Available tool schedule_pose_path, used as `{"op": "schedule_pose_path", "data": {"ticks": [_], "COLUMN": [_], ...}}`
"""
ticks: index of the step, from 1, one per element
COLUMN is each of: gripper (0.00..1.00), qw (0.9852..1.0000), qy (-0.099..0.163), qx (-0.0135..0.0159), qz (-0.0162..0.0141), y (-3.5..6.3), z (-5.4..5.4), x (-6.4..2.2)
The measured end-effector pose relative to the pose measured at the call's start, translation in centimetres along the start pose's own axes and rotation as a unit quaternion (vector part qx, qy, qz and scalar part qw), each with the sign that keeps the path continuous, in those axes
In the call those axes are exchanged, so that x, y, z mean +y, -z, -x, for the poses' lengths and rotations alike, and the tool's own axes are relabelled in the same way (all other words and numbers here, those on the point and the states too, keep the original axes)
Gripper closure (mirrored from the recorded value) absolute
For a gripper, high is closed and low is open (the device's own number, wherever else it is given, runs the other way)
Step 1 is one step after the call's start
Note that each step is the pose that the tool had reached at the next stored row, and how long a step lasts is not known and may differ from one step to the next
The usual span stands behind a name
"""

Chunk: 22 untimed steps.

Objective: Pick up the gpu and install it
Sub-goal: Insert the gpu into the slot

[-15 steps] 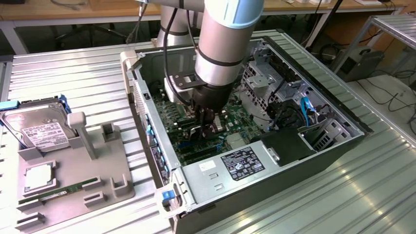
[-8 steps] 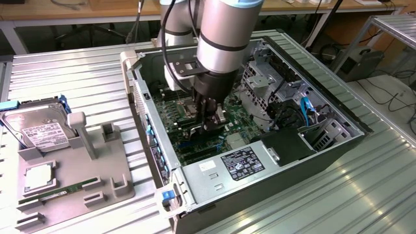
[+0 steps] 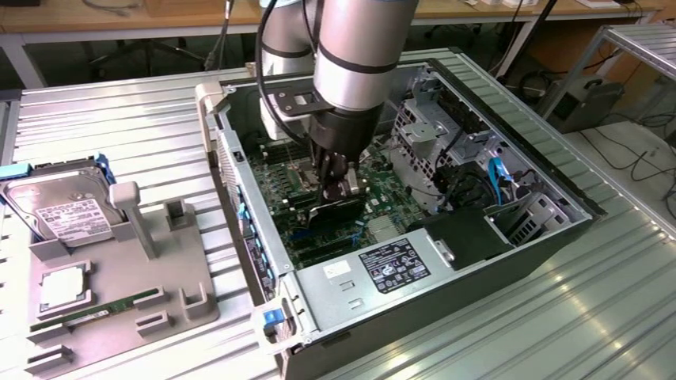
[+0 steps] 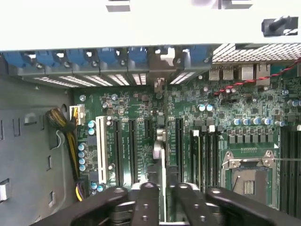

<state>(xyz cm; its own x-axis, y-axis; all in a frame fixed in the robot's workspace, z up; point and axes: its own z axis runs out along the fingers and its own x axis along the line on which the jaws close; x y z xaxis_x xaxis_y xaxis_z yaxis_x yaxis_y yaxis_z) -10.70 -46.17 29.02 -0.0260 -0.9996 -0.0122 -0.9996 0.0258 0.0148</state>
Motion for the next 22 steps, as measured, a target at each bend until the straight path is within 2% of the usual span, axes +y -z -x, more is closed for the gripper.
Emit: {"op": "schedule_pose_path", "data": {"ticks": [2,10,22], "gripper": [0.89,0.89,0.89], "qw": [1.0000,1.0000,1.0000], "qy": [0.000,0.000,0.000], "qx": [0.0001,0.0002,0.0003], "qz": [-0.0003,-0.0019,-0.0019], "y": [-0.07,-1.23,-1.68], "z": [0.1,0.4,0.8], "x": [0.28,0.76,0.79]}}
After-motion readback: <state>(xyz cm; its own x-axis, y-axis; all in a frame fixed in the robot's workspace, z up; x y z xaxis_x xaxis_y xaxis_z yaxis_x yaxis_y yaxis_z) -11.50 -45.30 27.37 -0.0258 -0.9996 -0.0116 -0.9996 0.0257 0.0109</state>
